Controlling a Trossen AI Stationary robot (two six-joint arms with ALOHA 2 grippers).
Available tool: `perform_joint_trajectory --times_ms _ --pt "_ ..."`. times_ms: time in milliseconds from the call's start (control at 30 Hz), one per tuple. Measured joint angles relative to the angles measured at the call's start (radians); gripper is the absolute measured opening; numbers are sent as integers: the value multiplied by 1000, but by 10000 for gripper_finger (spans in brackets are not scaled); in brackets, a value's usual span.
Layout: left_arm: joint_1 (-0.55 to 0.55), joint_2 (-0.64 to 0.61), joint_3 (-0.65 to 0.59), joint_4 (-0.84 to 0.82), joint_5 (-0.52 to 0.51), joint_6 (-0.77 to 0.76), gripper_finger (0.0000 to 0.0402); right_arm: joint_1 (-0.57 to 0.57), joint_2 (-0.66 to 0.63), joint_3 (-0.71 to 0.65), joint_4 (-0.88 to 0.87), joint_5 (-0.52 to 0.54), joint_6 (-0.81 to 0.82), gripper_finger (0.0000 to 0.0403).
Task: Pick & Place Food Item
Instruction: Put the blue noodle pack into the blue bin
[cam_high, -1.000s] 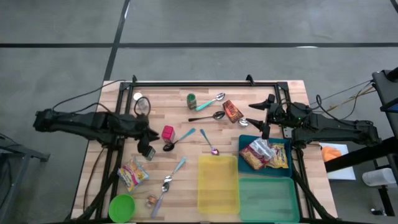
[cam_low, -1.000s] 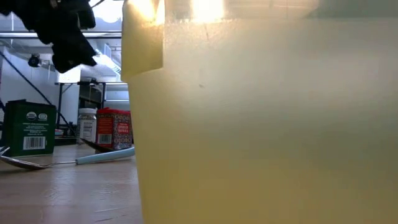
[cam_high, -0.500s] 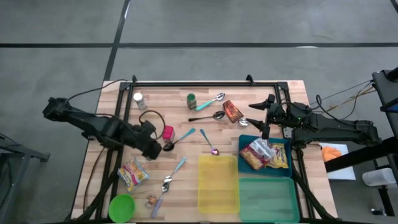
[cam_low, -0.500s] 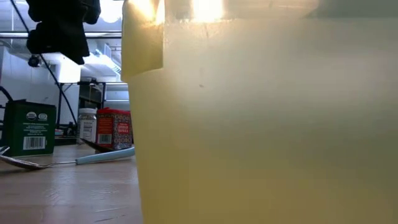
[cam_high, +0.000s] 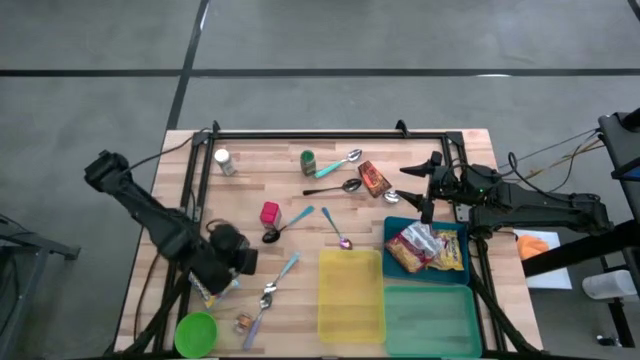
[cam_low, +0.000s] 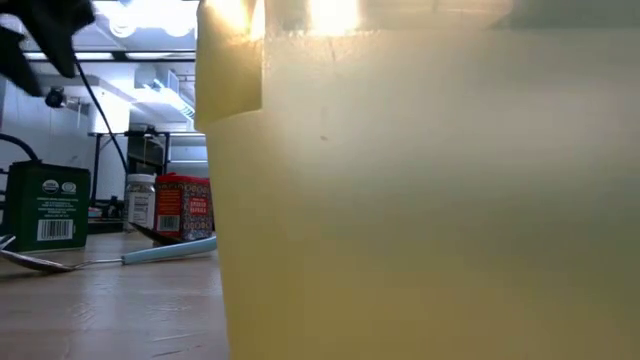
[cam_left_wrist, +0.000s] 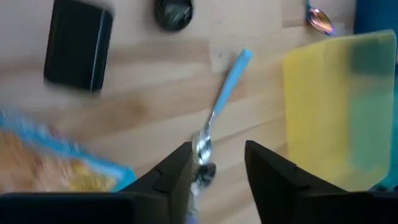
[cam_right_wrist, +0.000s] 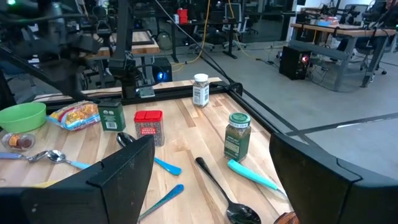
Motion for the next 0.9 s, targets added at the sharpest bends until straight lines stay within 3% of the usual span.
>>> perform_joint_trajectory --times_ms 233,400,600,900 --pt "-106 60 0 3 -23 -472 233 0 0 0 0 0 -1 315" --pt "-112 70 -1 44 107 -789 263 0 0 0 -1 0 -1 315" --pt "-111 71 -1 114 161 -1014 266 0 0 0 -2 0 0 315" --pt "-49 152 -2 124 249 -1029 266 0 0 0 -2 0 0 315"
